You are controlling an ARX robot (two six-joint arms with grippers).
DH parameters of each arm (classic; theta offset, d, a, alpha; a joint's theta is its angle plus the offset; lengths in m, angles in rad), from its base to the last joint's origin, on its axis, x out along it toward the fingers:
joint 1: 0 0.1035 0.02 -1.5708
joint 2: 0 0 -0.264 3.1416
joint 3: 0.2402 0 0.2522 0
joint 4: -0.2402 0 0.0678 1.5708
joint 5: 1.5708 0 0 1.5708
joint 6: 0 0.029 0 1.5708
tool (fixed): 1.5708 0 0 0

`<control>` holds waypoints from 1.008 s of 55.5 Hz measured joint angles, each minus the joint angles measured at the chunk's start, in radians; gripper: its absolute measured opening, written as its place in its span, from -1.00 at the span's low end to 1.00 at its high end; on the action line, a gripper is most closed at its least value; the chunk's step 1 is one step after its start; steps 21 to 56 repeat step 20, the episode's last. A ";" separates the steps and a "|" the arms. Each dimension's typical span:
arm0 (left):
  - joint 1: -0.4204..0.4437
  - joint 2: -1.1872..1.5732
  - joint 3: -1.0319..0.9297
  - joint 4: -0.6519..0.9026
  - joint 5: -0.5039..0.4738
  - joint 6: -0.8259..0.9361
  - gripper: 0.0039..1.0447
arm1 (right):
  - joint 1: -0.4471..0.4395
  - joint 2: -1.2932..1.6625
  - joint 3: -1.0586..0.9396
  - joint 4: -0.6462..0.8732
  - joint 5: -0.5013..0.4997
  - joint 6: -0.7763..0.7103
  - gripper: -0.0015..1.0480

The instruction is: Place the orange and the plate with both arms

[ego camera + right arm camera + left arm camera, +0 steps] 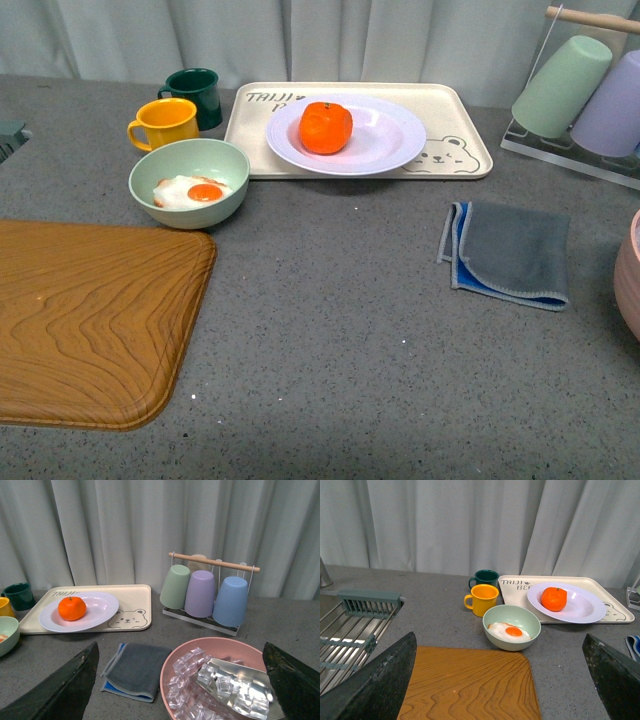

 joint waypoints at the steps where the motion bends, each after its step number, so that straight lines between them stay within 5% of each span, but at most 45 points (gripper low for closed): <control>1: 0.000 0.000 0.000 0.000 0.000 0.000 0.88 | 0.000 0.000 0.000 0.000 0.000 0.000 0.82; 56: 0.000 0.000 0.000 0.000 0.000 0.000 0.88 | 0.000 0.000 0.000 0.000 0.000 0.000 0.82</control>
